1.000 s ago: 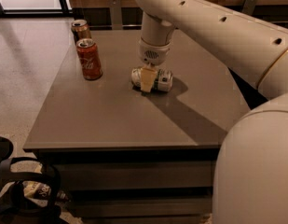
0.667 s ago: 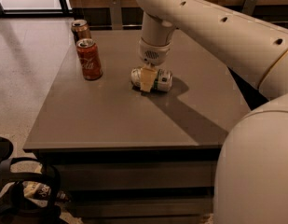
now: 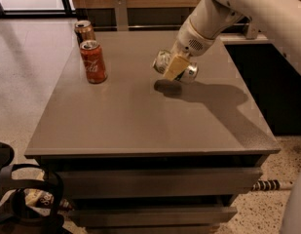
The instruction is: Place 7up can upright
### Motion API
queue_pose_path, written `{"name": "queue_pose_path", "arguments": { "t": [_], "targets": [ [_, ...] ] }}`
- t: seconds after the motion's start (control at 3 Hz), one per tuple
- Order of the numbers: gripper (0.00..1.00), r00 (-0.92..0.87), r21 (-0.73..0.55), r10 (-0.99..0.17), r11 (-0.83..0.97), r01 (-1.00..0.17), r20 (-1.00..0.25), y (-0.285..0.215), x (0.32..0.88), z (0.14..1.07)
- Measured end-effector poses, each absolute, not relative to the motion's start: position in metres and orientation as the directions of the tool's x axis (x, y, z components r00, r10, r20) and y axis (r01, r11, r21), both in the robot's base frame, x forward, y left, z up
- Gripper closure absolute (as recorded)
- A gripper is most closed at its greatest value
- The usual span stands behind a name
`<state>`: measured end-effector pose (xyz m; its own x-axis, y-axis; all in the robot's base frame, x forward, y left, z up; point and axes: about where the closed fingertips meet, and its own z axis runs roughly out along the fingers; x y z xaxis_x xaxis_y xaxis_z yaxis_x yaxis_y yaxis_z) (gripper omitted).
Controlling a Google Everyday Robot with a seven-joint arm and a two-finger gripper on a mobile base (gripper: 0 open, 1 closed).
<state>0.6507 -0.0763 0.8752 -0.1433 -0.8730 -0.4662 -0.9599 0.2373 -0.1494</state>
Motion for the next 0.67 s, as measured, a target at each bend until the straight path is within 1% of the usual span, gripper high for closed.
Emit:
{"name": "queue_pose_path", "arguments": {
  "t": [0.33, 0.67],
  "targets": [
    [1.00, -0.055, -0.222, -0.768, 0.252, -0.942, -0.638, -0.106, 0.655, 0.902],
    [1.00, 0.049, -0.285, -0.635, 0.276, -0.918, -0.771, -0.135, 0.662, 0.921]
  ]
}}
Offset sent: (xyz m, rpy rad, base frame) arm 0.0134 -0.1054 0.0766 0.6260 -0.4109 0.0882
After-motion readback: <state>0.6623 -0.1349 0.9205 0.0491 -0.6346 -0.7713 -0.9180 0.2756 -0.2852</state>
